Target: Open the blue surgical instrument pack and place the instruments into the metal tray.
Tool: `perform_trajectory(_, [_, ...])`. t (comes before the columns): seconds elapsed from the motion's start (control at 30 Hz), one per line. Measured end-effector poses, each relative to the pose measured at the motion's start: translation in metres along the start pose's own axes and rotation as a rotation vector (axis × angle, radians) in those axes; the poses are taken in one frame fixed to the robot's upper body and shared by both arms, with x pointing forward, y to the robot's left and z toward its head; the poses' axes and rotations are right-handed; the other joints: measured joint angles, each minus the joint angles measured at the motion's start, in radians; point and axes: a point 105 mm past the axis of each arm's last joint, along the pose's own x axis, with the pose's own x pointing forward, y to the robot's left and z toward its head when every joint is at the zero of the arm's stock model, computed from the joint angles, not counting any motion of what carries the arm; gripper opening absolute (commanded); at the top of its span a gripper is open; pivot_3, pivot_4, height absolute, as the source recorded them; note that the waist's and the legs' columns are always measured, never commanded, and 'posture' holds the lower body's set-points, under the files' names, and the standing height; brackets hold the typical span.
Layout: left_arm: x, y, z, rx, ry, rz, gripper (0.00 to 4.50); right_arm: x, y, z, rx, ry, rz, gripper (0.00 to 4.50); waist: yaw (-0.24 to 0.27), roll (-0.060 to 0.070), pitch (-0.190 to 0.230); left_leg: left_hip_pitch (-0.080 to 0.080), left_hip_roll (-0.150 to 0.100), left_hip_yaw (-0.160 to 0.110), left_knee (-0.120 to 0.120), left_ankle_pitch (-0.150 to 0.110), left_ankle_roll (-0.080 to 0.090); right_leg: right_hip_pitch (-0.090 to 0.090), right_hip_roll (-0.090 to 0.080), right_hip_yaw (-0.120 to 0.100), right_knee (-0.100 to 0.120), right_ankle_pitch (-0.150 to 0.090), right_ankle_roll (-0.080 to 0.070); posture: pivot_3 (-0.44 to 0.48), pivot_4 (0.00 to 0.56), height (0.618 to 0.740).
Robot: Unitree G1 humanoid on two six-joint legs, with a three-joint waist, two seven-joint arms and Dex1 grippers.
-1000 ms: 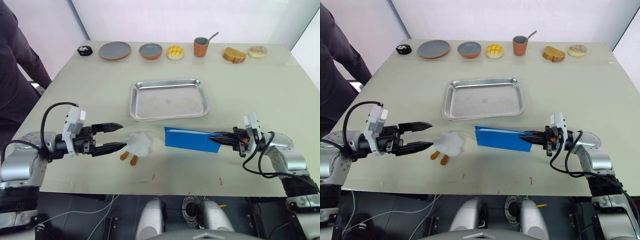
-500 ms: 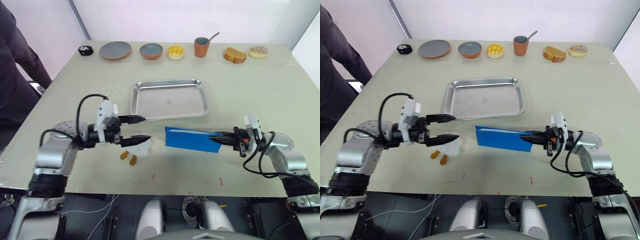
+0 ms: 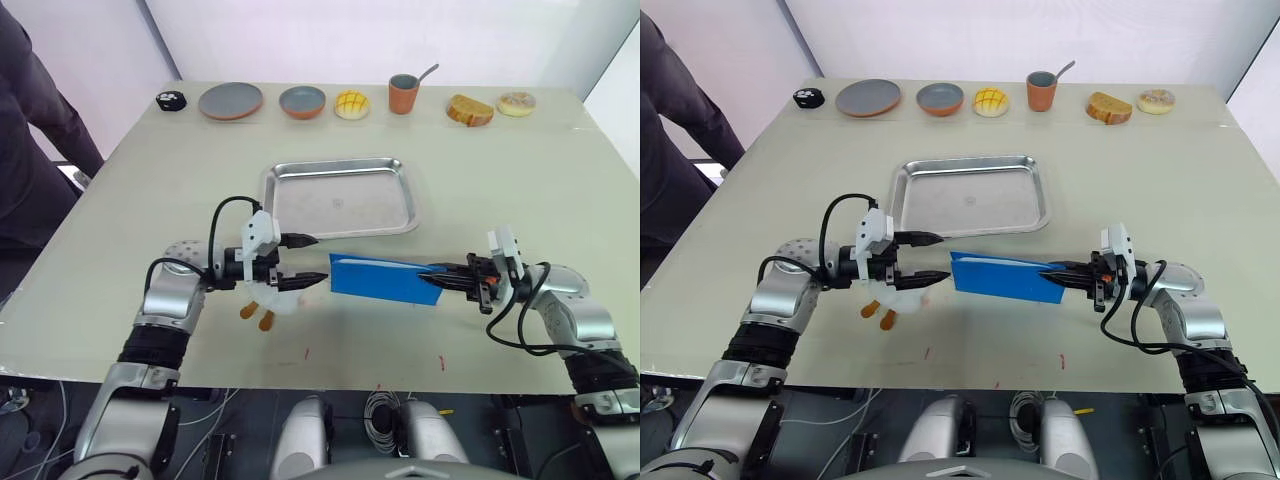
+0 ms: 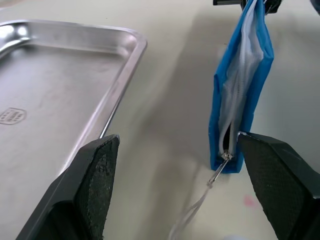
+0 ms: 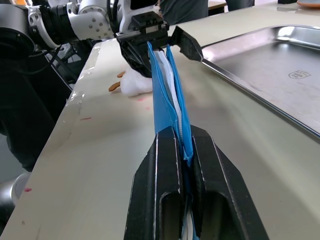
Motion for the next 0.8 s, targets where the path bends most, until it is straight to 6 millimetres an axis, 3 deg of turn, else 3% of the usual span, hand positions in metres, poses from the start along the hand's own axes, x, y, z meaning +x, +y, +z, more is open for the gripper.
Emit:
perform_trajectory(0.2, [0.011,0.001,0.002,0.029,-0.027,-0.008,3.99,0.000,0.001,0.000,-0.002,0.003,0.003,0.00,-0.001,0.000,0.000,0.000,0.000,0.000,0.000,0.000,0.000,0.000,0.000,0.000,0.000,0.000,0.000,0.000,0.150,0.740])
perform_trajectory(0.5, [0.032,-0.007,0.005,0.050,-0.049,-0.085,0.02,0.000,0.000,0.000,0.000,0.005,-0.001,0.00,-0.001,0.000,0.000,0.000,0.000,0.000,0.000,0.000,0.000,0.000,0.000,0.000,0.000,0.000,0.000,0.000,0.150,0.740])
perform_trajectory(0.8, [0.025,-0.026,0.005,0.021,-0.050,-0.122,0.02,-0.003,0.005,0.002,0.048,0.007,-0.005,0.00,0.000,0.000,0.000,0.000,0.000,0.000,0.000,0.000,0.000,0.000,0.000,0.000,0.000,0.000,0.000,0.000,0.150,0.740])
